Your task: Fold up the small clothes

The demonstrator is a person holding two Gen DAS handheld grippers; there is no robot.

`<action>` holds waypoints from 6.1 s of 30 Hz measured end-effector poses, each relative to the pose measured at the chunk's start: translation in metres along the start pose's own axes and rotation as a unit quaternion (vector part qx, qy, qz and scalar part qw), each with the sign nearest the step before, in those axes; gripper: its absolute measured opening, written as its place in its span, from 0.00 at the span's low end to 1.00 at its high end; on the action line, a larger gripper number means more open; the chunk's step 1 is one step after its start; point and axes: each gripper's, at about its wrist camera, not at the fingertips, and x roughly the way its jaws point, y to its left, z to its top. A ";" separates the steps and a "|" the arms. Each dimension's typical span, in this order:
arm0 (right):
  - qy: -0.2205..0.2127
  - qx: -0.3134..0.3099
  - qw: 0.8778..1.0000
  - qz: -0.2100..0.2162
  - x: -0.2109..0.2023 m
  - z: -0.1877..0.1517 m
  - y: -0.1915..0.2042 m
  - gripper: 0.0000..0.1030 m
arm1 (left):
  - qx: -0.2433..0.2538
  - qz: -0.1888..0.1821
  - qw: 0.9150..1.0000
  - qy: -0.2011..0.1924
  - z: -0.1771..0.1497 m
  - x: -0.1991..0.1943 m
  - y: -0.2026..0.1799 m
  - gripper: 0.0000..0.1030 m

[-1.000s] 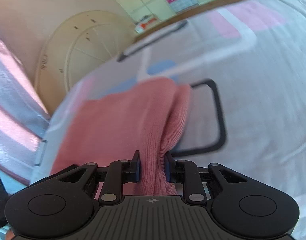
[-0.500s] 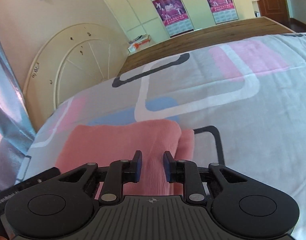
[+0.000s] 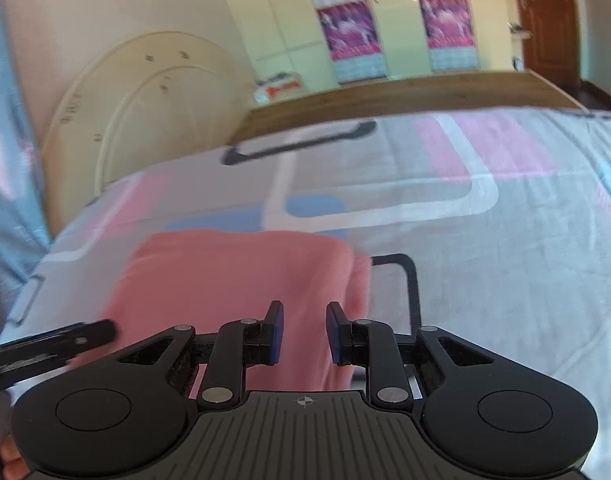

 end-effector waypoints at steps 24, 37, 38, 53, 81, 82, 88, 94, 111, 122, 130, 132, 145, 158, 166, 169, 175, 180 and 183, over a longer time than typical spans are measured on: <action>0.043 0.041 0.997 -0.051 -0.030 -0.091 -0.003 0.19 | 0.034 0.026 0.998 0.048 -0.058 -0.025 -0.016 0.82; 0.040 0.081 0.995 -0.047 -0.049 -0.090 -0.004 0.32 | 0.043 0.041 0.996 0.073 -0.059 -0.040 -0.014 0.99; 0.045 0.082 0.995 -0.041 -0.050 -0.091 -0.004 0.35 | 0.044 0.044 0.995 0.080 -0.058 -0.041 -0.015 0.99; 0.022 -0.024 0.999 0.024 -0.177 -0.104 0.030 0.75 | 0.076 0.083 0.993 0.027 -0.077 -0.175 -0.068 0.99; -0.115 -0.098 0.988 0.025 -0.418 -0.189 0.081 1.00 | 0.037 0.125 0.990 -0.047 -0.171 -0.395 -0.139 0.99; -0.118 -0.099 0.988 0.025 -0.421 -0.190 0.082 1.00 | 0.036 0.126 0.990 -0.050 -0.172 -0.399 -0.139 0.99; -0.128 -0.095 0.987 0.029 -0.432 -0.194 0.080 1.00 | 0.033 0.128 0.989 -0.062 -0.174 -0.413 -0.142 0.99; -0.133 -0.095 0.986 0.031 -0.439 -0.196 0.080 1.00 | 0.033 0.128 0.989 -0.066 -0.177 -0.417 -0.144 0.99; -0.135 -0.094 0.986 0.030 -0.444 -0.196 0.076 1.00 | 0.035 0.126 0.989 -0.067 -0.177 -0.418 -0.146 0.99; -0.131 -0.094 0.986 0.029 -0.438 -0.194 0.077 1.00 | 0.032 0.128 0.990 -0.059 -0.175 -0.412 -0.143 0.99; -0.129 -0.089 0.987 0.031 -0.434 -0.191 0.073 1.00 | 0.032 0.129 0.989 -0.060 -0.174 -0.411 -0.142 0.99; -0.128 -0.089 0.987 0.032 -0.434 -0.190 0.072 1.00 | 0.032 0.129 0.989 -0.059 -0.174 -0.410 -0.142 0.99; -0.124 -0.085 0.988 0.030 -0.429 -0.184 0.069 1.00 | 0.034 0.128 0.990 -0.055 -0.169 -0.402 -0.145 0.99; -0.119 -0.083 0.989 0.035 -0.421 -0.182 0.067 1.00 | 0.031 0.130 0.990 -0.051 -0.165 -0.394 -0.147 0.99; -0.117 -0.082 0.989 0.035 -0.416 -0.181 0.068 1.00 | 0.031 0.130 0.990 -0.049 -0.165 -0.393 -0.146 0.99; -0.115 -0.082 0.989 0.036 -0.414 -0.180 0.068 1.00 | 0.032 0.131 0.990 -0.047 -0.163 -0.392 -0.144 0.99; -0.112 -0.081 0.990 0.034 -0.410 -0.179 0.067 1.00 | 0.031 0.128 0.990 -0.042 -0.163 -0.386 -0.142 0.99; -0.109 -0.081 0.990 0.030 -0.403 -0.178 0.066 1.00 | 0.037 0.117 0.992 -0.042 -0.162 -0.377 -0.139 0.99; -0.104 -0.078 0.991 0.026 -0.397 -0.177 0.066 1.00 | 0.049 0.117 0.990 -0.053 -0.162 -0.369 -0.140 0.96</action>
